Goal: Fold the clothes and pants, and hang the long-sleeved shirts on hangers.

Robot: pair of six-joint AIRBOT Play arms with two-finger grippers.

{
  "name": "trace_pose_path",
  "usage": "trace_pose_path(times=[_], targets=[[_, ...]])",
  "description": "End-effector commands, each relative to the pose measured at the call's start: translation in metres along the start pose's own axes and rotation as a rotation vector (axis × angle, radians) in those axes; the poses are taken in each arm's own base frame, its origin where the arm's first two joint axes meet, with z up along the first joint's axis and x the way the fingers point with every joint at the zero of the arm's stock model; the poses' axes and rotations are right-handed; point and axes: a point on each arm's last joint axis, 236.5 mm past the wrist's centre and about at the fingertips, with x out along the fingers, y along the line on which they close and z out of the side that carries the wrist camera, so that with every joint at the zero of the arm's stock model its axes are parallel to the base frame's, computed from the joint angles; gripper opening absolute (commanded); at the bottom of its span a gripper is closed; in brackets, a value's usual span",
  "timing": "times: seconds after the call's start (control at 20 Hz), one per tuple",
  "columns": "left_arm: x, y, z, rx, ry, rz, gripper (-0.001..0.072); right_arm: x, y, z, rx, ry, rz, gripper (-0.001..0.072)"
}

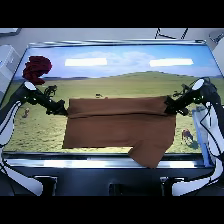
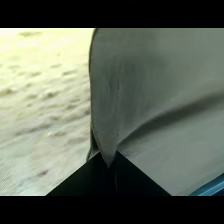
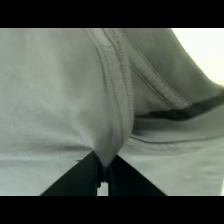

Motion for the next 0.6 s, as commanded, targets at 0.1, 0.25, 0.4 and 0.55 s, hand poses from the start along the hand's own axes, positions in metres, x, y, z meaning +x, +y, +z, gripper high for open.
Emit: trace_pose_path(times=[0.1,0.25,0.4,0.55], targets=[[0.002,0.004,0.000,0.000,0.001,0.023,0.0021,0.003,-0.009,-0.009,0.008,0.044,-0.033,0.0068],[0.003,0.003,0.003,0.001,-0.011,0.024,0.0084,0.004,-0.011,-0.011,0.009,0.050,-0.040,0.0145],[-0.011,-0.001,-0.005,0.003,0.007,0.009,0.0524,-0.010,-0.012,-0.011,-0.023,0.044,-0.024,0.0465],[-0.048,0.007,-0.024,-0.010,0.008,0.025,0.0497,-0.048,-0.040,-0.023,0.023,0.056,-0.018,0.0521]])
